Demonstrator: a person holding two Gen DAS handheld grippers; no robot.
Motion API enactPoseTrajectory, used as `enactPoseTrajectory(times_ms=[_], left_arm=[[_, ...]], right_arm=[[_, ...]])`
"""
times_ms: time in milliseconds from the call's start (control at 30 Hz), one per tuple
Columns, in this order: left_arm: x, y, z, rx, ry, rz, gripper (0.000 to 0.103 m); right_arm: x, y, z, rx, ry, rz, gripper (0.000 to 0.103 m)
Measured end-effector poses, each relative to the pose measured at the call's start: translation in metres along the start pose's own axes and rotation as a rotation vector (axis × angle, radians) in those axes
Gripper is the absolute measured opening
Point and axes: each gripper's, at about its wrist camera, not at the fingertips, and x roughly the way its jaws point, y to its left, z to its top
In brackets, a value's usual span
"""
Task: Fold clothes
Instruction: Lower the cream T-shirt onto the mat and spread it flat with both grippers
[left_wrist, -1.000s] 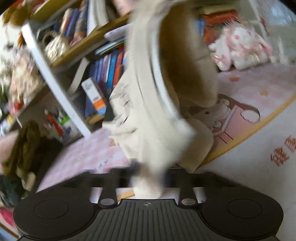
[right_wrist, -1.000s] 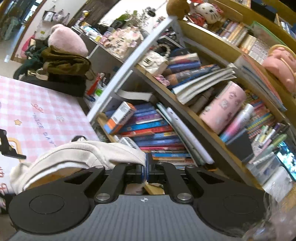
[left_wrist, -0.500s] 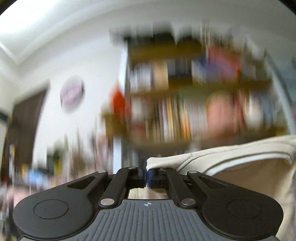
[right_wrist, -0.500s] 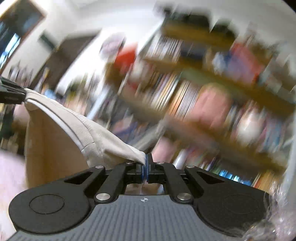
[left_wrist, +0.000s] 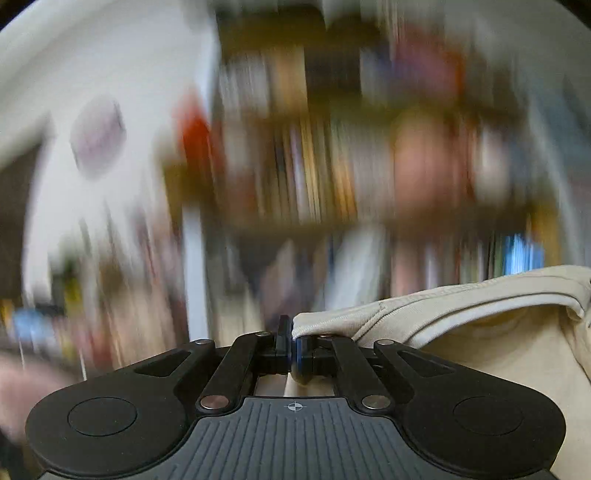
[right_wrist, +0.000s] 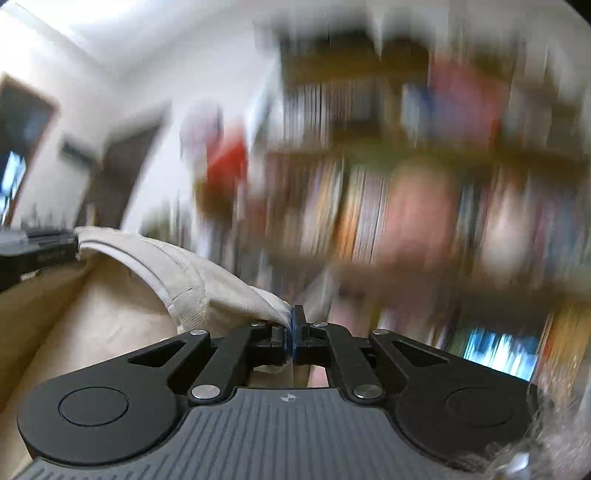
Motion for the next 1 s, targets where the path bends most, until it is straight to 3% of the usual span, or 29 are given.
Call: enactPoseTrajectory(times_ms=[67,133,167,267,433,533,567,600,633,667,700,733,833,900,1000], left_arm=[[0.045,0.0,-0.066,0.016,0.232,-0.029,0.002],[0.075,-0.005,-0.119,0.057,0.385,-0.057,0.003],[0.088,-0.007,-0.14,0.078,0.443,-0.067,0.003],[0.123,-0.006,-0.173,0.085,0.52,-0.079,0.003],[0.185,0.002,-0.18,0.083,0.585,-0.093,0.004],[0.204,-0.002,-0.194,0.091,0.677,-0.107,0.013],[0.21,-0.004,-0.2,0.092,0.718,-0.114,0.018],[0.213,-0.006,-0.207,0.099,0.753,-0.112,0.034],[0.213,-0.006,-0.212,0.111,0.774,-0.111,0.044],[0.209,-0.005,-0.216,0.123,0.783,-0.115,0.068],[0.201,-0.002,-0.218,0.129,0.78,-0.124,0.078],[0.192,0.0,-0.219,0.132,0.774,-0.131,0.078],[0.144,0.012,-0.214,0.104,0.73,-0.136,0.078],[0.106,0.015,-0.21,0.044,0.711,-0.177,0.078],[0.055,0.013,-0.209,0.032,0.707,-0.251,0.078]], right_arm=[[0.056,-0.002,-0.064,0.084,0.259,0.033,0.002],[0.102,0.002,-0.135,0.135,0.465,0.024,0.002],[0.118,0.007,-0.163,0.134,0.539,0.016,0.002],[0.158,0.023,-0.222,0.098,0.679,0.001,0.002],[0.218,0.021,-0.238,0.056,0.725,-0.049,0.002],[0.249,0.016,-0.252,0.055,0.783,-0.067,0.003],[0.255,0.015,-0.259,0.06,0.805,-0.072,0.004],[0.26,0.016,-0.264,0.061,0.829,-0.078,0.007],[0.263,0.016,-0.27,0.054,0.851,-0.085,0.023],[0.264,0.017,-0.275,0.048,0.871,-0.093,0.045],[0.259,0.017,-0.276,0.045,0.87,-0.107,0.055],[0.253,0.017,-0.277,0.046,0.868,-0.119,0.063],[0.219,0.012,-0.27,0.125,0.837,-0.124,0.065],[0.187,0.014,-0.264,0.192,0.804,-0.108,0.065],[0.137,0.038,-0.264,0.25,0.822,0.011,0.063]])
